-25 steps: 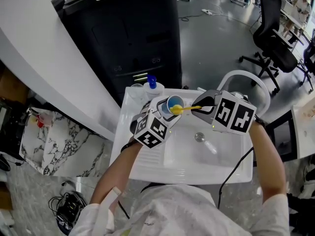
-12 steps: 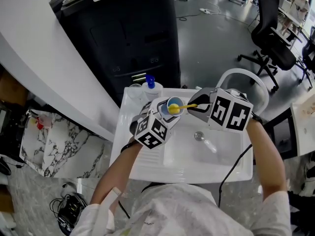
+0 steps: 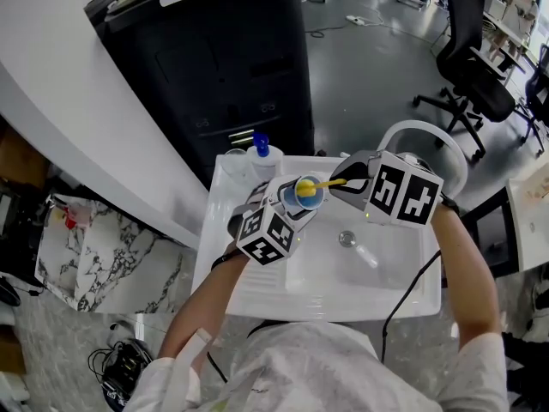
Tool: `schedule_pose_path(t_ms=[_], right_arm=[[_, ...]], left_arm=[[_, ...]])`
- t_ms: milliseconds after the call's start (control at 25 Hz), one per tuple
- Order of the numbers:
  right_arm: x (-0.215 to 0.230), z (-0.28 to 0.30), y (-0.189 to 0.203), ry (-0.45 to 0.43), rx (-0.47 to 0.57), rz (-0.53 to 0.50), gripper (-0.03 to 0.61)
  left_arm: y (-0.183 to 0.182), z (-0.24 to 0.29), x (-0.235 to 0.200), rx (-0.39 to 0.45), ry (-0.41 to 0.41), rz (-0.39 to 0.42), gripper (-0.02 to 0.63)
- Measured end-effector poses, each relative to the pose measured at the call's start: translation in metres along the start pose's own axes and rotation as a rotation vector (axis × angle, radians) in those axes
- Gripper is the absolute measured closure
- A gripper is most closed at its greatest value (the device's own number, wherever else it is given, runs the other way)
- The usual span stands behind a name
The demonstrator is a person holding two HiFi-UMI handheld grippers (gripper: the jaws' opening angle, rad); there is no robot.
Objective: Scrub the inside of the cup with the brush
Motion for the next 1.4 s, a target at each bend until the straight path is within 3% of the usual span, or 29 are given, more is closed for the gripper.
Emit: schedule_pose_path(t_ms=[800,1080,1400], right_arm=[[0.008,-0.006,0.015,0.036,-0.002,0.052,0.545],[0.010,-0.010,0.020,0.093,0.066,0.092,0.545],[0.012,-0.024,0.027,0.221,0.240,0.248,0.545]], left_arm=[[0.002,-0.008,-0.004,0.021,-0.045,-0.011,0.311],[0.007,-0.012,-0.017,0.042,-0.088,-0.089,0.310],[0.014,-0.022,-0.032,0.091,-0.158,-0.230,0.310]])
Point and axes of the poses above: the fingertips, and each gripper's own axes: z forward along the fingers, x to its right, y out of its underside, the point moved 9 cm from there along -z, backward along the fingers, and after that the axes turned 5 degrees about -z, right-handed, at the moved point
